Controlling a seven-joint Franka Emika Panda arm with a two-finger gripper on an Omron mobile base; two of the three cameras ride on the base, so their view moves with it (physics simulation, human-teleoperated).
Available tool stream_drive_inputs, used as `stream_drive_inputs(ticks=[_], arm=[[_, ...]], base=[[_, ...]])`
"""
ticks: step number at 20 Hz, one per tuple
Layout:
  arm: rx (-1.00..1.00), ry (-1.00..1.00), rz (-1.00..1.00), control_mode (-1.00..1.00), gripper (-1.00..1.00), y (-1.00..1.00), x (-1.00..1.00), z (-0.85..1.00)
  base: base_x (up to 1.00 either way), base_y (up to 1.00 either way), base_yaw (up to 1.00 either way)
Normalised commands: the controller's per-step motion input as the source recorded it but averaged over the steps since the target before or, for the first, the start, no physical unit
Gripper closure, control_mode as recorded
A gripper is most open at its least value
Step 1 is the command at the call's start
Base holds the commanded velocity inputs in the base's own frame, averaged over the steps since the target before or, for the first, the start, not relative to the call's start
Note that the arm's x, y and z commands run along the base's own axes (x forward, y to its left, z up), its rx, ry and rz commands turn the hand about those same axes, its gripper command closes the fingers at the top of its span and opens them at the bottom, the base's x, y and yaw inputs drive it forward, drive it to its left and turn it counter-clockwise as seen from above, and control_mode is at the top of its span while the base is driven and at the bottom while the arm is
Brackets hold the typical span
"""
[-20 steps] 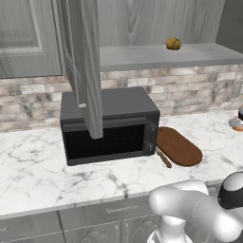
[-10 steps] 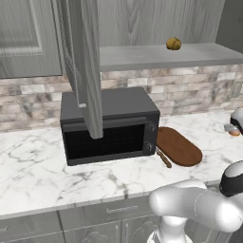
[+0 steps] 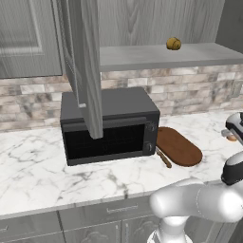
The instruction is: Pick the bread, place it on the cutting board, pick the jam, place it on the counter, and close the cabinet.
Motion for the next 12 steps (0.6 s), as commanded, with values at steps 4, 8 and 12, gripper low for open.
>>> stream_drive_inputs(ticks=[4, 8, 12], arm=[[0.00, 0.02, 0.00, -1.00, 1.00, 0.00, 0.00, -0.36], [0.00, 0.03, 0.00, -1.00, 1.00, 0.00, 0.00, -0.29], [0.00, 0.00, 0.00, -1.00, 1.00, 0.00, 0.01, -0.28]], base=[[0.00, 0.00, 0.00], [0.00, 0.00, 0.00], [0.00, 0.00, 0.00]])
